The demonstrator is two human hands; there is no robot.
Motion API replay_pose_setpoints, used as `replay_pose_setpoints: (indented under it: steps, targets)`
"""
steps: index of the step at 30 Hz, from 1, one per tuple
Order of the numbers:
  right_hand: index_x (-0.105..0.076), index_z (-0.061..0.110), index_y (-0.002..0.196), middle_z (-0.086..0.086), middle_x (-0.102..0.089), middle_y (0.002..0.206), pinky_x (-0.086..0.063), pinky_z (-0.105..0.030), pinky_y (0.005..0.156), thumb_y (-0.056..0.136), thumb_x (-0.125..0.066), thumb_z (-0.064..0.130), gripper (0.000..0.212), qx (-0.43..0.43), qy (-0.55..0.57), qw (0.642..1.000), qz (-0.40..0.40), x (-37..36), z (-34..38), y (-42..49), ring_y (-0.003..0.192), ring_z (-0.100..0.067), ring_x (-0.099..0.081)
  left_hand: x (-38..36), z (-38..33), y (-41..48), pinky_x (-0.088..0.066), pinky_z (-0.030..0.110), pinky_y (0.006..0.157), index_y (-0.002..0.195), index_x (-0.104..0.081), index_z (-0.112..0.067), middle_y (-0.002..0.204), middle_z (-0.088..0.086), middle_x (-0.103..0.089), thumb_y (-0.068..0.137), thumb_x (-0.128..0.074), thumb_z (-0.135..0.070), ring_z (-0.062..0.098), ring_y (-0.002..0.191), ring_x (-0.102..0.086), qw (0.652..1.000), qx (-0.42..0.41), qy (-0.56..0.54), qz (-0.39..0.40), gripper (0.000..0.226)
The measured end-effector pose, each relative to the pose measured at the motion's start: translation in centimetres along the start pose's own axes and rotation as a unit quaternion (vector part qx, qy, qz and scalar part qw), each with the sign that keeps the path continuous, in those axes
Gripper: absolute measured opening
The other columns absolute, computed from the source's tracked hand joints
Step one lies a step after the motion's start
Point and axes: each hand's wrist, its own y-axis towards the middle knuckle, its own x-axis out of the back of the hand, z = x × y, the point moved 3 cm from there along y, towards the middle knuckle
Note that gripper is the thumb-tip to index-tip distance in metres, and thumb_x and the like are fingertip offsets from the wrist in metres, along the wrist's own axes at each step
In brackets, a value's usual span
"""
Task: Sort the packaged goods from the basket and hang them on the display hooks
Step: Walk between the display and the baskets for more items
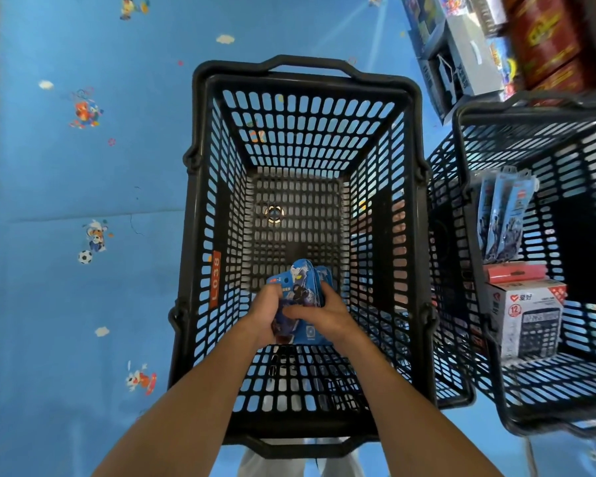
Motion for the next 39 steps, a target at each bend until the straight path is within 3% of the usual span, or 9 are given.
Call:
replay_pose_setpoints:
  steps: [6, 13, 19, 23, 27, 29, 34, 36, 39]
  targets:
    - [-0.063, 0.027, 0.121, 0.008, -0.078, 0.1, -0.057, -0.02, 0.075, 0.07, -0.089, 0.009, 0.06, 0.022, 0.017, 1.0, -0.005, 0.4, 1.3, -1.9, 0.089, -0.006, -0.074, -0.5, -1.0, -2.4, -0.054, 0.042, 0.084, 0.109, -0.069, 0.003, 0.097, 0.022, -0.072, 0.082, -0.038, -0.006, 0.032, 0.082, -0.067, 0.998, 0.0, -0.04, 0.046, 0.042]
    - [-0.062, 0.024, 0.122, 0.002, -0.078, 0.103, -0.061, -0.035, 0.083, 0.069, -0.089, 0.007, 0.062, 0.091, 0.025, 0.995, 0.021, 1.3, 5.3, -5.7, 0.093, -0.018, -0.076, -1.4, -3.9, -7.9, -0.051, 0.05, 0.097, 0.115, -0.064, 0.001, 0.105, 0.021, -0.069, 0.073, -0.047, -0.006, 0.033, 0.089, -0.065, 0.991, -0.029, -0.051, 0.118, 0.047]
    - [-0.061, 0.022, 0.128, -0.006, -0.077, 0.112, -0.061, -0.047, 0.087, 0.075, -0.088, 0.005, 0.061, 0.146, 0.093, 0.984, 0.042, 2.0, 8.1, -11.0, 0.099, -0.028, -0.075, -2.9, -4.7, -14.4, -0.05, 0.053, 0.101, 0.138, -0.058, 0.002, 0.13, 0.027, -0.064, 0.085, -0.054, -0.023, 0.036, 0.103, -0.064, 0.98, -0.114, 0.009, 0.16, 0.059]
    - [-0.057, 0.023, 0.127, -0.006, -0.076, 0.111, -0.063, -0.04, 0.075, 0.08, -0.083, 0.001, 0.058, 0.195, 0.149, 0.968, 0.043, 3.3, 8.2, -15.9, 0.096, -0.027, -0.076, -4.5, -3.3, -18.2, -0.05, 0.052, 0.1, 0.139, -0.06, -0.003, 0.133, 0.023, -0.065, 0.087, -0.063, -0.045, 0.036, 0.107, -0.064, 0.973, -0.152, 0.052, 0.169, 0.066]
    - [-0.03, 0.035, 0.151, -0.006, -0.065, 0.132, -0.063, -0.041, 0.081, 0.081, -0.084, 0.004, 0.094, 0.247, 0.173, 0.953, 0.023, 6.1, 6.6, -21.2, 0.106, -0.025, -0.073, -7.4, -0.1, -22.2, -0.057, 0.044, 0.083, 0.127, -0.068, -0.007, 0.127, 0.017, -0.07, 0.094, -0.057, -0.051, 0.031, 0.099, -0.07, 0.958, -0.181, 0.11, 0.196, 0.056]
    - [-0.028, 0.037, 0.15, -0.007, -0.063, 0.135, -0.063, -0.042, 0.082, 0.084, -0.081, 0.005, 0.09, 0.261, 0.194, 0.945, 0.028, 7.8, 4.9, -24.4, 0.108, -0.026, -0.073, -9.2, 2.1, -24.3, -0.057, 0.039, 0.077, 0.122, -0.072, -0.01, 0.125, 0.014, -0.072, 0.084, -0.065, -0.055, 0.031, 0.101, -0.069, 0.95, -0.192, 0.157, 0.191, 0.059]
    - [-0.042, 0.027, 0.146, -0.01, -0.069, 0.126, -0.061, -0.051, 0.084, 0.086, -0.081, 0.01, 0.074, 0.253, 0.251, 0.934, -0.011, 12.9, -1.5, -31.4, 0.104, -0.033, -0.073, -14.4, 8.8, -27.6, -0.05, 0.042, 0.098, 0.122, -0.072, -0.015, 0.122, 0.01, -0.074, 0.061, -0.076, -0.067, 0.029, 0.107, -0.066, 0.927, -0.166, 0.276, 0.192, 0.08]
    - [-0.044, 0.026, 0.144, -0.009, -0.071, 0.12, -0.062, -0.049, 0.081, 0.086, -0.081, 0.011, 0.071, 0.245, 0.271, 0.93, -0.039, 14.6, -4.2, -34.0, 0.099, -0.032, -0.075, -16.4, 11.5, -28.4, -0.049, 0.039, 0.093, 0.12, -0.072, -0.016, 0.125, 0.013, -0.071, 0.054, -0.082, -0.07, 0.028, 0.102, -0.065, 0.917, -0.158, 0.307, 0.201, 0.086]
    - [-0.048, 0.025, 0.139, -0.011, -0.072, 0.117, -0.063, -0.051, 0.079, 0.08, -0.086, 0.016, 0.071, 0.264, 0.304, 0.911, -0.09, 16.9, -8.2, -37.5, 0.096, -0.033, -0.075, -19.9, 15.5, -29.8, -0.048, 0.047, 0.108, 0.126, -0.072, -0.014, 0.133, 0.011, -0.069, 0.072, -0.077, -0.066, 0.031, 0.119, -0.066, 0.901, -0.159, 0.337, 0.221, 0.075]
